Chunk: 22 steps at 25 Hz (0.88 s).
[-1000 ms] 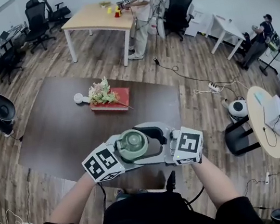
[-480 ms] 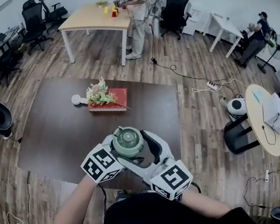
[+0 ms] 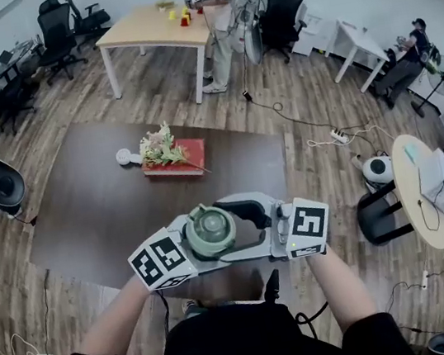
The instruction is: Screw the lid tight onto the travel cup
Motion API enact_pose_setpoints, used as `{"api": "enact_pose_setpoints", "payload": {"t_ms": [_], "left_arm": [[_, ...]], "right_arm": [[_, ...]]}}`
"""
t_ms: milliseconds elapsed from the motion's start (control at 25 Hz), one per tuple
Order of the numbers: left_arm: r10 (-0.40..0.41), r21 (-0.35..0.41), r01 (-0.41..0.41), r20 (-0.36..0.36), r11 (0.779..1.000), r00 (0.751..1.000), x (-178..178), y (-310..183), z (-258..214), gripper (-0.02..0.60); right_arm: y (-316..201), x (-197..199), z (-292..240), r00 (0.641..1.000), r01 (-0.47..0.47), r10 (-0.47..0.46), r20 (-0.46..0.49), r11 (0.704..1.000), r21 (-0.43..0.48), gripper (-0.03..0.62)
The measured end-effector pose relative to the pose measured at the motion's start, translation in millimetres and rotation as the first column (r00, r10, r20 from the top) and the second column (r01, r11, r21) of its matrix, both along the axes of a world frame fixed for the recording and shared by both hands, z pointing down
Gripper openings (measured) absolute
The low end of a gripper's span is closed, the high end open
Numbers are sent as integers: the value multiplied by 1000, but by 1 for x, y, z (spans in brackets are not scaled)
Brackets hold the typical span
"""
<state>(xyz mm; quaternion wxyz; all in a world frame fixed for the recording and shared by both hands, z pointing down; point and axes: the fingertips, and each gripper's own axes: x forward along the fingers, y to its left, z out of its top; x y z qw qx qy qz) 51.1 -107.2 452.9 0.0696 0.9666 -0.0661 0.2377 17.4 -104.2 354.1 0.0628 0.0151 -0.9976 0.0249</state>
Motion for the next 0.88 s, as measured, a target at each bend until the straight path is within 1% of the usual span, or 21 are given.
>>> {"api": "enact_pose_setpoints", "payload": {"t_ms": [40,80,120,160,200,240,280,320,360,400,440,480,520,560,640,720,760,800,840,880], "left_arm": [[-28,3,28,-7,1000,1000,-2,-6,-2,410],[-60,4,60,-11,998,998,-4,-13,-3,410],[-93,2,93,-13,996,996,-6,-20,-3,408],[-125,-3,125,-9,992,992,-8,-26,-1,408],[-150,-2,150,2,989,989,-9,-31,2,408],[-166,11,165,22,986,986,-10,-34,6,408],[-171,24,171,38,985,984,-10,-36,10,408],[-170,28,169,43,985,984,-8,-35,12,408],[-165,21,164,36,986,986,-6,-34,14,408],[-159,9,159,23,987,987,-4,-33,14,408],[-153,-3,153,11,988,988,-3,-32,15,408],[-148,-13,147,-2,989,989,-2,-31,14,408],[-142,-21,141,-16,990,990,-3,-31,13,408],[-136,-26,135,-29,990,990,-3,-31,10,408],[-126,-23,125,-44,992,991,-4,-31,4,408],[-112,-14,111,-49,994,993,-5,-30,-3,408],[-102,-11,101,-51,995,994,-6,-29,-6,408],[-88,-10,88,-55,996,995,-6,-28,-9,408],[-71,-10,70,-58,997,996,-6,-25,-11,408],[-49,-11,49,-61,999,997,-6,-21,-13,408]], "right_arm": [[-4,-2,-3,999,-50,50,16,999,-5,404],[-10,-4,-4,991,-130,131,29,991,-15,402],[-16,-6,-4,970,-239,240,30,970,-36,400],[-23,-6,-1,929,-369,370,9,927,-68,399],[-28,-6,4,864,-503,502,-35,859,-97,397],[-32,-5,10,784,-620,614,-88,777,-109,397],[-32,-4,14,705,-709,697,-130,698,-103,397],[-31,-4,16,640,-768,754,-149,634,-91,397],[-30,-4,16,596,-803,789,-150,591,-79,397],[-30,-3,16,575,-818,806,-144,570,-73,397],[-29,-4,17,575,-818,806,-138,571,-72,397],[-29,-4,17,594,-804,794,-130,590,-72,400],[-29,-6,16,626,-780,771,-116,621,-77,401],[-28,-7,12,668,-744,738,-93,663,-87,400],[-23,-3,-1,764,-643,644,-24,758,-111,403],[-21,8,-15,844,-527,534,45,842,-116,406],[-21,13,-19,880,-463,471,62,880,-106,407],[-22,17,-19,914,-395,400,61,915,-85,407],[-23,19,-16,945,-323,325,40,945,-55,407],[-23,18,-10,969,-248,248,5,969,-18,407]]}}
